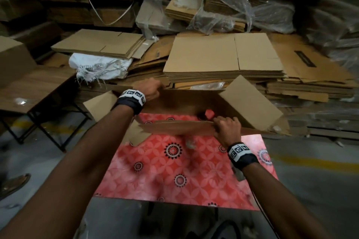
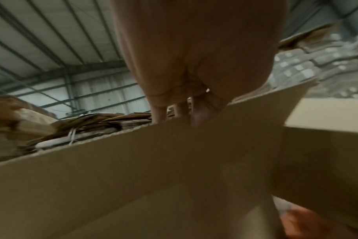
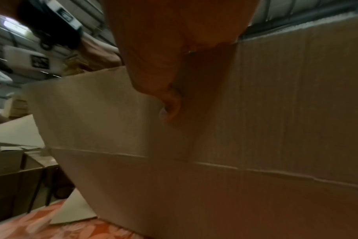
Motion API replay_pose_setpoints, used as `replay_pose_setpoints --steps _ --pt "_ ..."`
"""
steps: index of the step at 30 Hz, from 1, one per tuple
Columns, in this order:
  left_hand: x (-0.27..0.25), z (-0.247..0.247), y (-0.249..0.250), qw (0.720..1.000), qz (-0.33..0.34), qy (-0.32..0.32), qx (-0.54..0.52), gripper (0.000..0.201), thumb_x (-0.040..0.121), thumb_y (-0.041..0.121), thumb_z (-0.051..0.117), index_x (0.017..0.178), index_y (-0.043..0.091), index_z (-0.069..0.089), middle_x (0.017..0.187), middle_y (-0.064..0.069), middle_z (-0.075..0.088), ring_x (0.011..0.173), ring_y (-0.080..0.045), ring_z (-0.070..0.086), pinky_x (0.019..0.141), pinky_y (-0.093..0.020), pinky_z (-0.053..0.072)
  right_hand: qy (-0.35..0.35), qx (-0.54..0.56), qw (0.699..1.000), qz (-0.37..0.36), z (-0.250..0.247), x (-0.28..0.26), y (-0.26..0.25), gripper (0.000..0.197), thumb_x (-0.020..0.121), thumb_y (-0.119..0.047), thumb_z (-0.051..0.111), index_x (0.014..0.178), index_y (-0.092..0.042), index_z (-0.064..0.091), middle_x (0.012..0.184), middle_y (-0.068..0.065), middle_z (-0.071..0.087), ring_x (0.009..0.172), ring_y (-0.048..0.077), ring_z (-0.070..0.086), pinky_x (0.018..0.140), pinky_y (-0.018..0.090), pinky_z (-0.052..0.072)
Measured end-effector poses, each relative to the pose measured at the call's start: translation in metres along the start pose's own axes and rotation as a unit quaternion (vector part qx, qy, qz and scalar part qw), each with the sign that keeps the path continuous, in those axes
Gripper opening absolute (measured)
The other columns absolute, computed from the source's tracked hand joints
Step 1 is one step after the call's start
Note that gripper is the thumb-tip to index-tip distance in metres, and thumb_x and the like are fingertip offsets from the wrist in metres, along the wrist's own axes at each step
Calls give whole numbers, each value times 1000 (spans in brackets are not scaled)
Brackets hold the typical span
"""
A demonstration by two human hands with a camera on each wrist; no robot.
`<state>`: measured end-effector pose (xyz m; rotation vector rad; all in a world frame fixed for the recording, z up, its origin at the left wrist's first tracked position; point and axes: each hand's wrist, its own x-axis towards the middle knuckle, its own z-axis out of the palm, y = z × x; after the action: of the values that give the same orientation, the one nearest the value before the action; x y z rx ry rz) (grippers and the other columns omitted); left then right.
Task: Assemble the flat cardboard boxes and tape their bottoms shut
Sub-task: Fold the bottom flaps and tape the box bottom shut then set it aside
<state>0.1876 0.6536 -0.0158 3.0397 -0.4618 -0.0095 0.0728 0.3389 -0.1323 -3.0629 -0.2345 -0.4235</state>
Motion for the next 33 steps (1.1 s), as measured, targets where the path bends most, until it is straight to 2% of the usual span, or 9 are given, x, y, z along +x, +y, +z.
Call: replay_pose_setpoints --steps 4,9,16,20,23,26,28,30,33 --pt "-19 10 -16 1000 -13 20 -3 49 83 13 55 126 33 70 122 -14 66 113 -36 62 92 -42 52 -15 17 996 84 -14 8 12 36 69 -20 83 103 -21 72 92 8 72 84 35 67 79 42 47" --pt "-36 34 -11 999 -29 -13 -17 43 88 12 57 128 20 70 124 -20 66 114 -38 62 92 -39 48 -5 -6 996 91 -12 23 14 25 76 -15 79 96 -17 64 93 4 70 82 30 66 79 38 42" --pt "-45 65 -12 999 -21 -46 -4 50 86 24 55 135 35 63 129 -12 65 118 -35 62 95 -43 51 -9 -13 995 100 6 35 18 24 82 -20 74 103 -20 62 101 3 72 88 29 67 85 39 39" --pt "-42 73 -1 997 38 -54 44 72 74 38 59 145 40 48 126 -4 68 113 -30 65 81 -38 48 -3 -21 996 91 14 36 24 28 81 -21 74 106 -22 62 105 2 70 89 29 66 78 37 30" --pt "-36 78 10 997 50 -41 53 57 86 33 61 142 36 54 119 -4 71 110 -30 66 81 -37 47 11 11 996 91 16 43 25 47 75 -20 78 118 -19 59 118 6 63 96 33 64 83 41 39" --pt "-30 81 15 997 50 -41 30 41 98 23 59 139 30 61 120 -5 72 111 -31 66 82 -36 47 -6 1 997 81 12 53 32 100 60 -24 92 145 -19 40 148 14 40 126 37 51 101 53 42" --pt "-29 84 12 996 63 -56 21 38 99 19 58 136 26 63 121 -9 71 109 -33 66 82 -37 49 -71 3 996 47 8 62 40 131 58 -35 94 162 -28 14 166 14 10 150 43 19 119 65 12" --pt "-29 89 7 995 79 -60 24 37 99 19 58 135 23 64 124 -9 70 110 -33 65 84 -40 51 -161 -13 987 10 7 73 48 140 62 -45 90 162 -37 -7 169 10 -17 154 45 -13 116 64 -12" --pt "-34 98 2 995 78 -58 36 38 99 21 57 137 24 62 125 -8 70 111 -31 64 81 -37 48 -236 -44 971 -4 -1 83 52 134 67 -51 86 163 -33 -6 170 17 -6 154 46 -9 118 68 -8"
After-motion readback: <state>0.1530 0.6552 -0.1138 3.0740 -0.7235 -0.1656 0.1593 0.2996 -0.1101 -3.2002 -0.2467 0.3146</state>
